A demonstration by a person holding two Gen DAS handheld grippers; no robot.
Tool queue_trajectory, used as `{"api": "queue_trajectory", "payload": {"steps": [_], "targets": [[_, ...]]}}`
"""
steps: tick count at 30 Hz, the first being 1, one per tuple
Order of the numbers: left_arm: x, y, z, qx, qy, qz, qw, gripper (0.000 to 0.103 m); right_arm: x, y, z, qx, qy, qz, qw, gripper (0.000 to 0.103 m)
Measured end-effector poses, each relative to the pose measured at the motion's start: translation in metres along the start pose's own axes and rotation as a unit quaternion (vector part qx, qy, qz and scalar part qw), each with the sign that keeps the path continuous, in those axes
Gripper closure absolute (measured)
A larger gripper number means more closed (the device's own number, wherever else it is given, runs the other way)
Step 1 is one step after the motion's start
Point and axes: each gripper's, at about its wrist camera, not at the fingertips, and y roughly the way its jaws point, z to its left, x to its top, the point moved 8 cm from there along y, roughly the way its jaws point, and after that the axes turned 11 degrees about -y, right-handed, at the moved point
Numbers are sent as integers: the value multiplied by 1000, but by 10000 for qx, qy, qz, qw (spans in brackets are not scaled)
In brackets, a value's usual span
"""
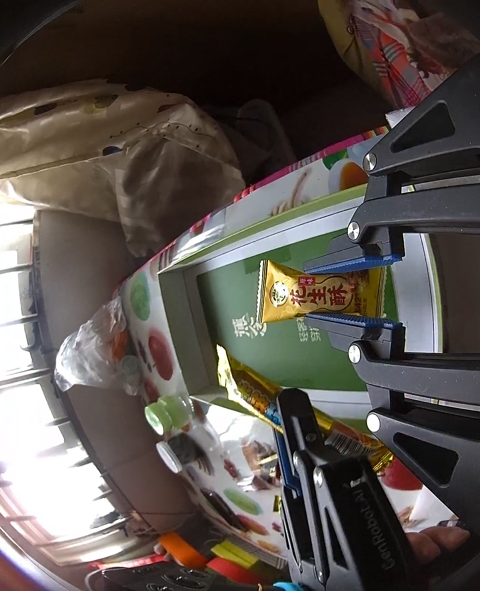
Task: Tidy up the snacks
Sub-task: 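Lift both held snacks and carry them over the green box, then lower snacks into the green box and open both tools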
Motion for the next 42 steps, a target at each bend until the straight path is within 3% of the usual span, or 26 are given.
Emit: {"api": "queue_trajectory", "payload": {"steps": [19, 24, 37, 42], "targets": [[-3, 25, -3, 51, -18, 226, 9997, 79, -5, 14, -6, -57, -32, 124, 9999, 83], [-3, 27, -1, 47, -41, 284, 9996, 79, -6, 15, -8, -72, 13, 160, 9998, 78], [-2, 19, -1, -82, -75, 236, 9997, 69, -5, 8, -12, -194, 145, 86, 9997, 67], [-3, 8, 0, -112, -71, 138, 9998, 59, -3, -2, -13, -298, 179, 24, 9994, 65]]}}
